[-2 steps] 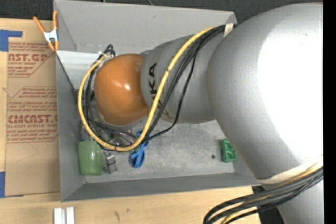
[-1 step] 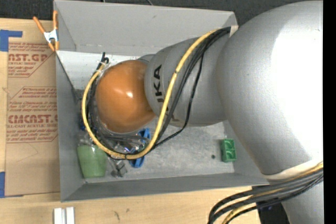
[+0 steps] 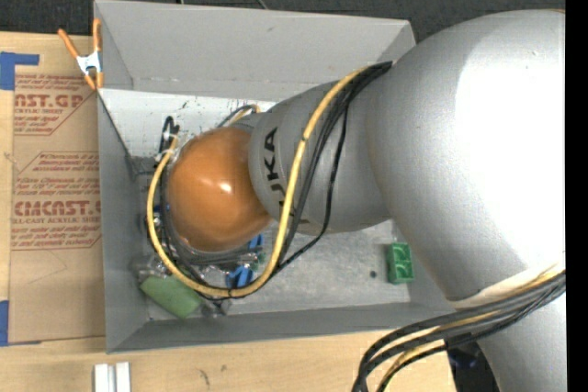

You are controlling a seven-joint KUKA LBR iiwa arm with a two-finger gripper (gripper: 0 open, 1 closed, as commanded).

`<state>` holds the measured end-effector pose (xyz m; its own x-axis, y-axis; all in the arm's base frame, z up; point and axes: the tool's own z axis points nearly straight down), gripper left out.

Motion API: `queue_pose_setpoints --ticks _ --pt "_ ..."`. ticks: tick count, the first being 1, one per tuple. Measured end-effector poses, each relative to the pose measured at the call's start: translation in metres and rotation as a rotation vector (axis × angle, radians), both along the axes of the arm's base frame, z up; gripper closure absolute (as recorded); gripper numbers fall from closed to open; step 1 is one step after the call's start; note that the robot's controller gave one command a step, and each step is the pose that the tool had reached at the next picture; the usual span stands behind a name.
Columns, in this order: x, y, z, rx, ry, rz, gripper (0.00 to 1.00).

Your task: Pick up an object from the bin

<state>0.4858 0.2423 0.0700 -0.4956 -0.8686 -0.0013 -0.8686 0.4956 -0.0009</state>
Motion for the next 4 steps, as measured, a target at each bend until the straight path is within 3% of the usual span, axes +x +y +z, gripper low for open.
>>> queue_pose_setpoints --ticks 1,2,3,4 --pt "0.000 0.000 0.000 0.000 0.001 -0.002 0.00" --pt "0.001 0.001 0.001 0.002 0.000 -0.001 1.00" --pt "0.002 0.003 0.084 0.005 -0.007 -0.002 1.00" --pt "0.002 0.004 0.087 0.002 0.000 -0.003 1.00"
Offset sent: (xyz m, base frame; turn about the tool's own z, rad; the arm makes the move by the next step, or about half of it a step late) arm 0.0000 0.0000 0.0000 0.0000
